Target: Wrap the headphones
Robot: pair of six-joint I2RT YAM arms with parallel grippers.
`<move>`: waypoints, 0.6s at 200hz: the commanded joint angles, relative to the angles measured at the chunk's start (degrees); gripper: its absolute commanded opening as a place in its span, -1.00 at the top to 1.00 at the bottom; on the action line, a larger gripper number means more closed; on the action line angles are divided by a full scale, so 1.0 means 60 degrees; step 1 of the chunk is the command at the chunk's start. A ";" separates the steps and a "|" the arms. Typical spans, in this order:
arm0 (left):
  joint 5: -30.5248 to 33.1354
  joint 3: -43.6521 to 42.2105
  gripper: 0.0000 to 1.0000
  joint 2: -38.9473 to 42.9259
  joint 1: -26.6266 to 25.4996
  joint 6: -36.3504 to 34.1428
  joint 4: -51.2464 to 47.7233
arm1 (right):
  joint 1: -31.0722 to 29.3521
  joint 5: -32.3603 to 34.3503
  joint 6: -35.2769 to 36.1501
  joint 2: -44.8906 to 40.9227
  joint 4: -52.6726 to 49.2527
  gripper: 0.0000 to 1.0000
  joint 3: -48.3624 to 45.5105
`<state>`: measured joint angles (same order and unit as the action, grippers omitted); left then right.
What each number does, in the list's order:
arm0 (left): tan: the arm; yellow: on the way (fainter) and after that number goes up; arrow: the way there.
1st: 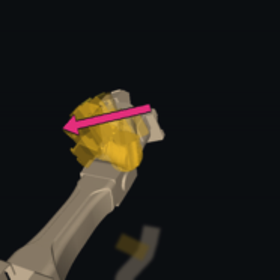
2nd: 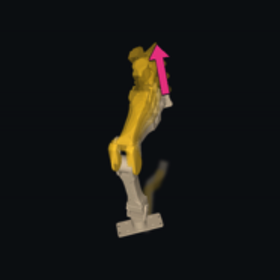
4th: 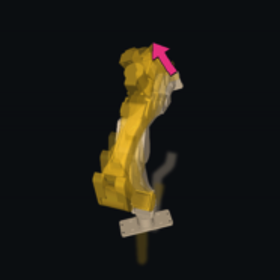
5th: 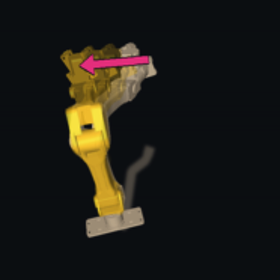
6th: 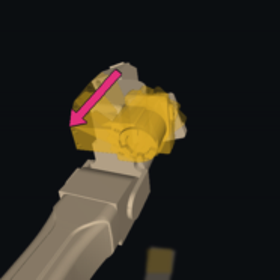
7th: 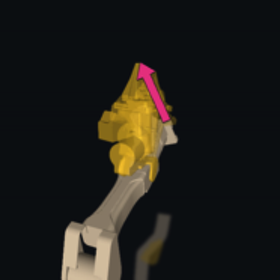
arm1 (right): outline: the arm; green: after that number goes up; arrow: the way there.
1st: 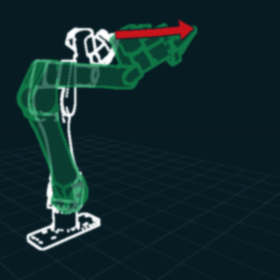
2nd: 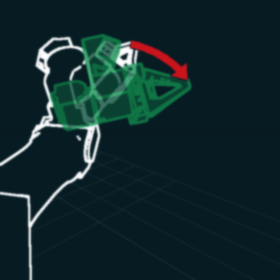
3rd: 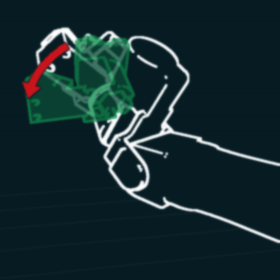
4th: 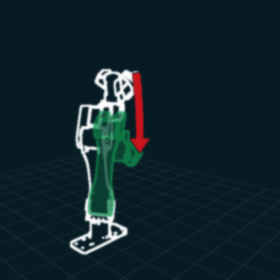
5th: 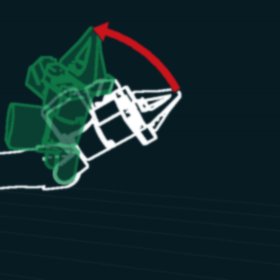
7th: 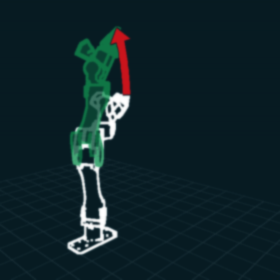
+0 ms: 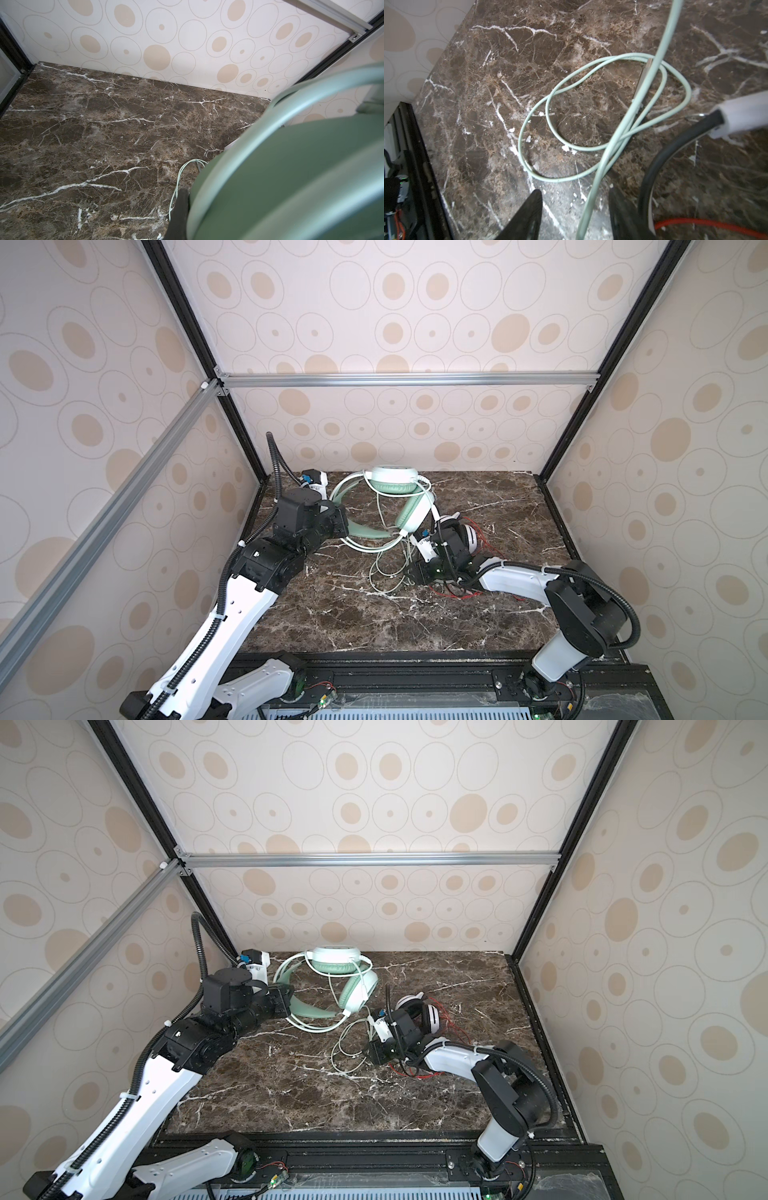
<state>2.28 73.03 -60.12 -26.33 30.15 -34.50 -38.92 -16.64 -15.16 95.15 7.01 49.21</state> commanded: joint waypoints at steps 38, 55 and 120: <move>-0.0210 0.0374 1.00 0.0118 0.0689 0.0243 0.0407 | -0.0624 0.0298 0.0295 0.0035 0.0657 0.55 -0.0055; -0.0717 0.0152 1.00 -0.0019 0.1133 0.0519 0.0767 | -0.0762 0.0203 0.0257 -0.0266 0.0693 0.81 -0.0488; -0.1352 0.0249 1.00 -0.0860 0.2069 0.0961 0.1417 | -0.1758 0.1645 0.0506 -0.3085 -0.1180 1.00 -0.2368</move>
<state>-2.83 72.55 -64.20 -16.10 33.19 -31.88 -48.31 -11.20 -13.17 83.35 5.87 38.28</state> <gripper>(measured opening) 0.071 0.056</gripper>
